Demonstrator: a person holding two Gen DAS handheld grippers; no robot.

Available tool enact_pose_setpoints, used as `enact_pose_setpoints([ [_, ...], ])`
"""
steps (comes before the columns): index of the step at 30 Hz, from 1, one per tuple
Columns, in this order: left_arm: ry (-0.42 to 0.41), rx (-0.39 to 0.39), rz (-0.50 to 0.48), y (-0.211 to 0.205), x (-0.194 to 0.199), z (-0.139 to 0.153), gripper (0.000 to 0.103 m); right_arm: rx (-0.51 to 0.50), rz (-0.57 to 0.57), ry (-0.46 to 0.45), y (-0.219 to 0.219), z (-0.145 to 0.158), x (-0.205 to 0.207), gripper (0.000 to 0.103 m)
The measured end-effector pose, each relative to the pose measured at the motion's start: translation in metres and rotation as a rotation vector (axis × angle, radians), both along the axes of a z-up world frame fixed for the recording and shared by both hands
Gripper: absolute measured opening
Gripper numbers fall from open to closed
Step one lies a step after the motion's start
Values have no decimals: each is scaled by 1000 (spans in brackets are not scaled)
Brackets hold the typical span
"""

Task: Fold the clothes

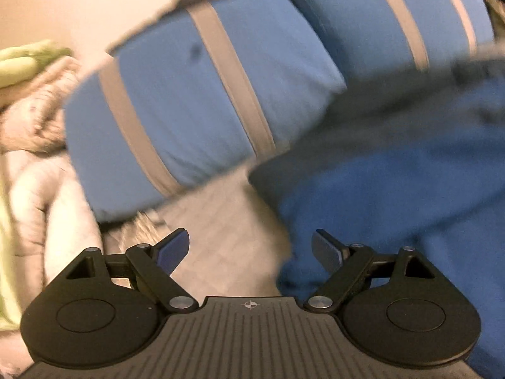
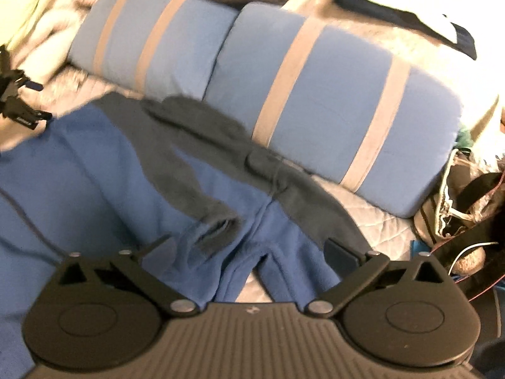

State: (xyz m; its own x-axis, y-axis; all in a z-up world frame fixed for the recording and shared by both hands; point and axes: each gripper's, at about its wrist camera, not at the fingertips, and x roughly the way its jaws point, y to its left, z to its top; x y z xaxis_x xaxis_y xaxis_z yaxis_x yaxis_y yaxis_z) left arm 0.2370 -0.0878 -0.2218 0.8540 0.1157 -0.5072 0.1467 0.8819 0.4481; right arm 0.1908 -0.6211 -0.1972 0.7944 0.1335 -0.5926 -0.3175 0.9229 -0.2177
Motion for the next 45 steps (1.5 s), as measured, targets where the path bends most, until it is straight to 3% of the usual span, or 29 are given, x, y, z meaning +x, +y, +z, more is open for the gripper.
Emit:
enact_pose_setpoints([
  [6, -89, -201, -5, 13, -17, 112, 86, 189, -110, -93, -30, 44, 4, 103],
  [11, -184, -335, -28, 7, -30, 195, 86, 257, -177, -203, -50, 91, 8, 103],
  [18, -289, -369, -112, -36, -36, 255, 86, 357, -262, -349, -82, 175, 22, 103],
  [24, -388, -405, -186, -66, -43, 283, 86, 354, -302, -470, -102, 238, 21, 103],
  [28, -418, -447, -218, -79, -44, 283, 87, 383, -323, -523, -120, 267, 11, 103],
  [34, -329, -525, -246, -104, -37, 237, 87, 347, -365, -531, -136, 272, -7, 103],
  [38, -224, -572, -300, -121, -35, 189, 87, 280, -340, -471, -137, 245, -24, 103],
  [45, -54, -582, -369, -156, -24, 108, 87, 207, -258, -281, -138, 155, -56, 103],
])
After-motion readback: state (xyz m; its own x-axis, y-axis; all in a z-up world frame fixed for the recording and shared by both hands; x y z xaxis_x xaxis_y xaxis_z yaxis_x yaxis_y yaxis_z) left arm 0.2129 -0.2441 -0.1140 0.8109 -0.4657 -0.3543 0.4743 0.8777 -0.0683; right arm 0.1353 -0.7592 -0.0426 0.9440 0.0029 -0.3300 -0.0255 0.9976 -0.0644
